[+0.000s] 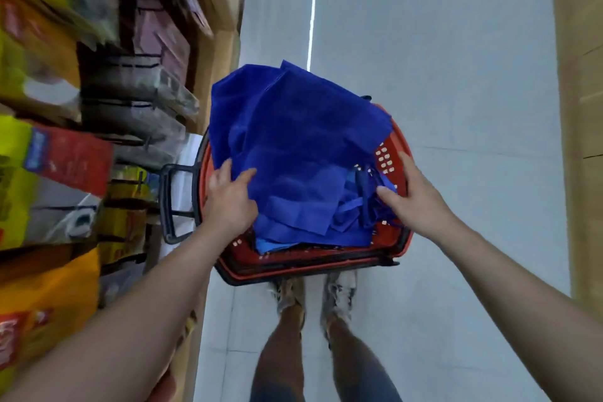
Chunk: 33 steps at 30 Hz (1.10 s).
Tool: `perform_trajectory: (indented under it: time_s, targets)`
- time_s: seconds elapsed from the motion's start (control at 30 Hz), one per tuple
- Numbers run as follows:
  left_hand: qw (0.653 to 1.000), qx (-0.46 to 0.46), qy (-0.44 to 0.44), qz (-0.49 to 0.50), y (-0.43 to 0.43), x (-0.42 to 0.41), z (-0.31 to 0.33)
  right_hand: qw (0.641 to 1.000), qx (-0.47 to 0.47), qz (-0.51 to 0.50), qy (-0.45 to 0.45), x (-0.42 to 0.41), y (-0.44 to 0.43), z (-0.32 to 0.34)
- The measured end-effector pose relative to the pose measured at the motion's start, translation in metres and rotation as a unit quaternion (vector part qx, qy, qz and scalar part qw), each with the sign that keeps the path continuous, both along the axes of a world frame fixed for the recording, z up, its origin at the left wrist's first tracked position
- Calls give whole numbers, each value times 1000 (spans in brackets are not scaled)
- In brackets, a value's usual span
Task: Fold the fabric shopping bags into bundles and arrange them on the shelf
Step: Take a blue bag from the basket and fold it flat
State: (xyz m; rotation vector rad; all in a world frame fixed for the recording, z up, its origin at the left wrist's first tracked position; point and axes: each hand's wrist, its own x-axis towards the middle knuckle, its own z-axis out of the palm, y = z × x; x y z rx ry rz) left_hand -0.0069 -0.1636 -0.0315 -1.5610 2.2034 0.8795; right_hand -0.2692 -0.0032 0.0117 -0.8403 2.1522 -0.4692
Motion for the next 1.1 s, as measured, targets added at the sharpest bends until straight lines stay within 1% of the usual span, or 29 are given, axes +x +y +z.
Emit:
perform_trajectory:
  time_s: [0.1,0.2,0.27,0.33,0.4,0.43,0.47,0.53,0.6,0.67,0.73,0.77,0.83,0.9,1.03,1.1]
  targets:
    - [1000,-12,16,22,-32,-28,-31,999,-10,46,26,-15,-46,-38]
    - [992,-52,90,78,-60,-51,-57,990,-10,108,89,-37,-91,-78]
    - [973,-116,162,113,-76,-63,-65,984,-11,135,118,-50,-122,-95]
    - [953,-192,208,112,-87,-73,-63,982,12,148,119,-57,-151,-106]
    - [947,-235,210,59,-97,-85,-53,976,33,170,132,-55,-174,-113]
    - [948,-252,193,24,-102,-92,-47,973,34,180,140,-51,-180,-119]
    - [949,-269,163,-18,-106,-100,-44,972,22,183,147,-47,-182,-124]
    - [949,-283,75,-119,-115,-114,-39,969,-18,202,139,-35,-174,-134]
    - [944,-250,-17,-213,-120,-124,-43,950,-22,287,120,-22,-154,-143]
    - [936,-197,-76,-281,-113,-127,-53,929,7,361,87,-11,-129,-150]
    - [918,-166,-113,-343,-95,-121,-64,923,53,376,64,-5,-108,-156]
    - [917,-140,-124,-351,-85,-115,-68,921,76,376,65,-3,-99,-159]
    - [935,-82,-125,-322,-68,-98,-75,919,101,375,63,-4,-85,-161]
    - [948,-38,-116,-293,-52,-79,-76,921,99,371,58,-6,-76,-156]
    - [959,-23,-94,-265,-25,-44,-73,904,105,407,77,-11,-64,-135]
    - [967,12,-84,-240,-19,-30,-64,899,106,422,55,-15,-63,-122]
